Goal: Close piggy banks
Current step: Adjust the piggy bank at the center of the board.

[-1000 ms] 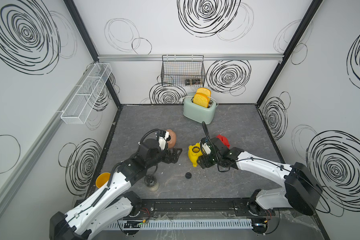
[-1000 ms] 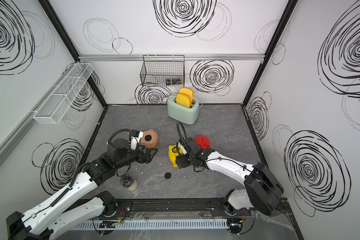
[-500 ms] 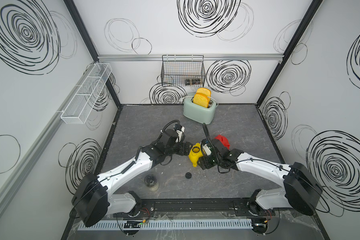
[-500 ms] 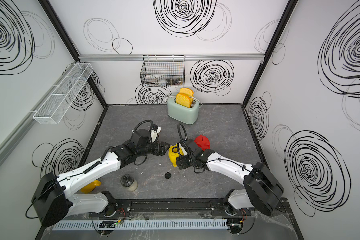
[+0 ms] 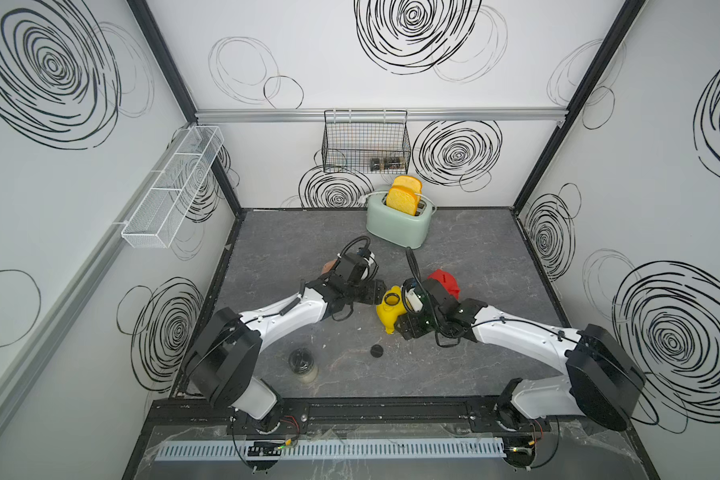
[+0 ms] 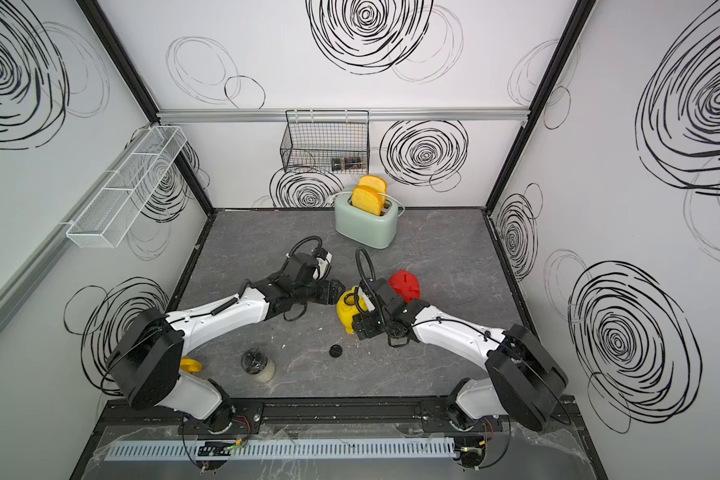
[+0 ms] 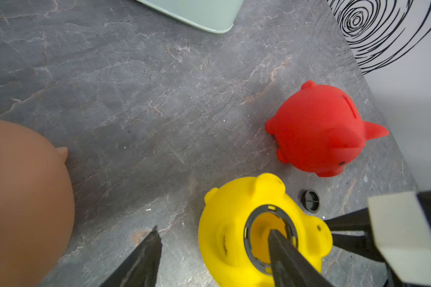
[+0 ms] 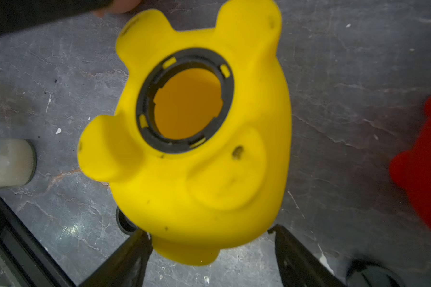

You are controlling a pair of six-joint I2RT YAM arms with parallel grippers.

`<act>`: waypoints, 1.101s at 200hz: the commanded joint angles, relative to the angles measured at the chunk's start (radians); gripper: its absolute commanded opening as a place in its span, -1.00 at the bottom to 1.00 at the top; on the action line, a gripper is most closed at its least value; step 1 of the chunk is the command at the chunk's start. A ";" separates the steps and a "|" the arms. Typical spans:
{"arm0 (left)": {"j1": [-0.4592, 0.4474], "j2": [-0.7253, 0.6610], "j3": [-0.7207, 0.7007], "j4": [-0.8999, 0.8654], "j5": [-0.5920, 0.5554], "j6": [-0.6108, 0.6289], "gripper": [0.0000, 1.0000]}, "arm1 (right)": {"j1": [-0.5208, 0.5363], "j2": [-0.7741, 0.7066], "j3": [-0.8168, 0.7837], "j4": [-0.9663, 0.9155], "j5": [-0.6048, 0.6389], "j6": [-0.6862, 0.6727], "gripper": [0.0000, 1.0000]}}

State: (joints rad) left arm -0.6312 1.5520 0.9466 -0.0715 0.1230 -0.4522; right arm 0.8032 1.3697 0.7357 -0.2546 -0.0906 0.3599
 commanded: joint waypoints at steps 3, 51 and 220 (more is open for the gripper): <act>0.024 0.039 0.039 0.066 0.013 0.006 0.40 | 0.001 0.014 -0.011 0.012 -0.004 0.013 0.62; 0.031 0.129 0.078 0.072 0.007 0.013 0.31 | 0.002 0.015 -0.007 0.008 -0.001 0.012 0.62; 0.018 0.069 0.003 0.029 0.043 0.017 0.32 | -0.036 0.029 0.001 -0.018 0.002 0.035 0.56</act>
State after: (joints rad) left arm -0.6086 1.6405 0.9684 -0.0479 0.1513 -0.4515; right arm 0.7780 1.3933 0.7357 -0.2600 -0.0902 0.3798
